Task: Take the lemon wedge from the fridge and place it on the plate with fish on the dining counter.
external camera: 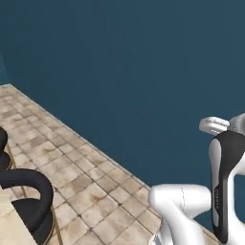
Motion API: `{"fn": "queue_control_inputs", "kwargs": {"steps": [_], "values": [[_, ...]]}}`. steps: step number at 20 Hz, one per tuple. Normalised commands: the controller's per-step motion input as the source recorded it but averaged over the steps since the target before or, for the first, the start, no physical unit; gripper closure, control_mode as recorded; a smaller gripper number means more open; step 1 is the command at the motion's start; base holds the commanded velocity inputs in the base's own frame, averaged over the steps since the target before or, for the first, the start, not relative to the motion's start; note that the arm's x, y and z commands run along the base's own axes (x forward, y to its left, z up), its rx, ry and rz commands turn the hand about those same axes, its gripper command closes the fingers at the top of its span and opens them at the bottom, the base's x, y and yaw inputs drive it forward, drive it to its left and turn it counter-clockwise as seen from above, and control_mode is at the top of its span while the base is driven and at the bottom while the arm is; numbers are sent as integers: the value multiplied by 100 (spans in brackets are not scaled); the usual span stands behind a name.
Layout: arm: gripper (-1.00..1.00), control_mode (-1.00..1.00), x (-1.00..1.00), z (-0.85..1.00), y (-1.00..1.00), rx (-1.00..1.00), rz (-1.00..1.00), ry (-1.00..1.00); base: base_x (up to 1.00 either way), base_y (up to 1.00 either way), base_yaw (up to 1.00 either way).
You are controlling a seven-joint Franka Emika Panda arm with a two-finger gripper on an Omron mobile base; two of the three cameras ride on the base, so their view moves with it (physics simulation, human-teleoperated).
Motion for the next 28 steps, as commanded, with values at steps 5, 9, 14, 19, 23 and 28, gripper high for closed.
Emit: {"fn": "queue_control_inputs", "kwargs": {"steps": [5,9,14,19,23,28], "values": [[100,100,0,0,0,0,0,0,100,-4,63],[100,100,0,0,0,0,0,0,100,-12,60],[100,100,0,0,0,0,0,0,100,-57,44],[100,100,0,0,0,0,0,0,100,-100,21],[100,100,0,0,0,0,0,0,100,-94,20],[100,100,0,0,0,0,0,0,100,-51,37]]}}
